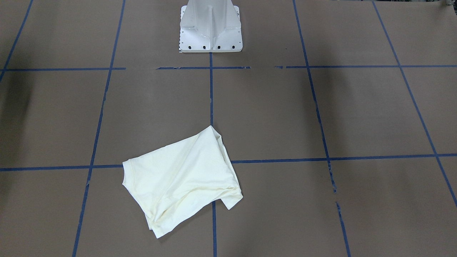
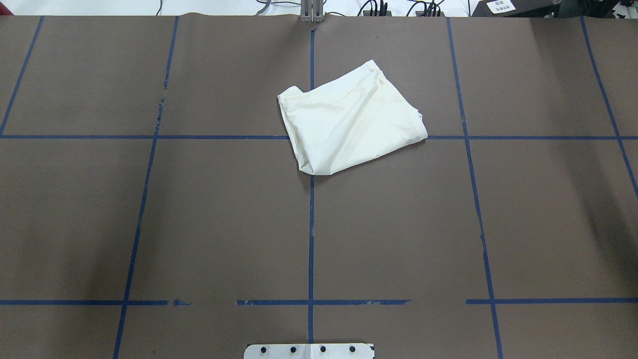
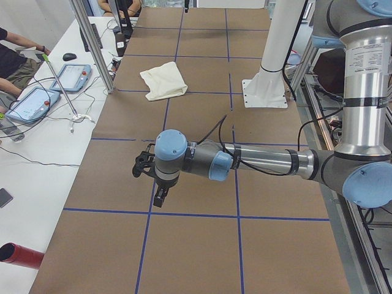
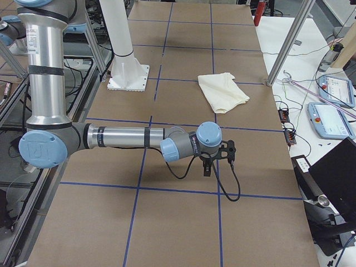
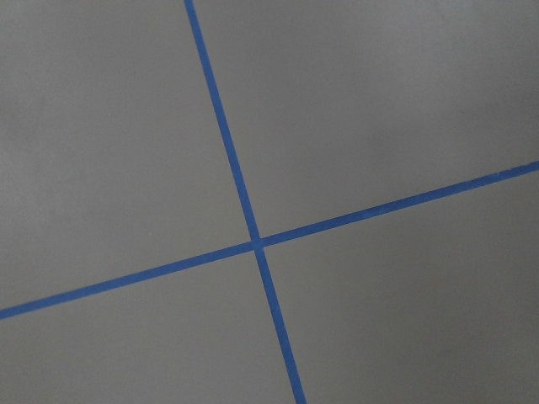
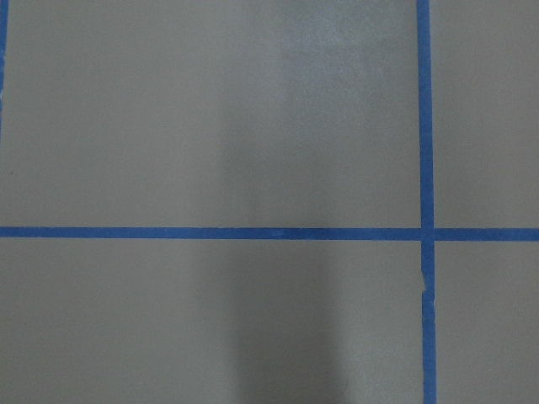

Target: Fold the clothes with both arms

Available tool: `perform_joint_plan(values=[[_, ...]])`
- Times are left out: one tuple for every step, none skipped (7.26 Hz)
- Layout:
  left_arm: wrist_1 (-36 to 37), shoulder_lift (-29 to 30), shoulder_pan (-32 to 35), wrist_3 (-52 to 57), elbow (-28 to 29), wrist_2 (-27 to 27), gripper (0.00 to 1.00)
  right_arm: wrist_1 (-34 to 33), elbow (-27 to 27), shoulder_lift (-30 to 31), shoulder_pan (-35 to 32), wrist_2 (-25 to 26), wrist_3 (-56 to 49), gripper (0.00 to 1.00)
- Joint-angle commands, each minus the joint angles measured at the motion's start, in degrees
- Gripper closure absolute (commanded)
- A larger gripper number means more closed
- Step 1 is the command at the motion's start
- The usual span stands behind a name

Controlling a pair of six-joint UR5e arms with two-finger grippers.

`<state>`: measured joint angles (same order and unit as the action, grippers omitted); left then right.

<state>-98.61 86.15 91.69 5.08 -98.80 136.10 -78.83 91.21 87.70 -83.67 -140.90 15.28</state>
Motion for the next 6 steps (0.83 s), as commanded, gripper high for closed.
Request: perform_joint_plan(values=[[-0.26, -4.19, -0.02, 0.46, -3.3, -0.4, 0.0, -6.41, 0.71, -1.92, 0.34, 6.46, -8.22, 0.0], [-2.71, -5.01, 0.06, 0.11, -3.85, -0.31, 0.0, -11.9, 2.72, -1.92, -0.52, 7.73, -11.65, 0.0], [-3.25, -6.33, -0.02, 0.11, -3.85, 0.12, 0.0, -16.57, 4.66, -1.92, -2.36, 8.01, -15.42, 0.0], [-3.43, -6.25, -0.11, 0.19, -4.37, 0.3, 0.0, -16.97, 4.85, -1.84, -2.38, 8.62, -16.33, 0.0], [-3.61, -5.82, -0.2, 0.46, -3.6, 0.22, 0.0, -16.62, 4.76, -1.4, -2.38, 8.8, -15.64, 0.0], [-3.61, -5.29, -0.2, 0.55, -4.46, 0.3, 0.0, -16.53, 4.85, -0.79, -2.38, 8.02, -16.25, 0.0]])
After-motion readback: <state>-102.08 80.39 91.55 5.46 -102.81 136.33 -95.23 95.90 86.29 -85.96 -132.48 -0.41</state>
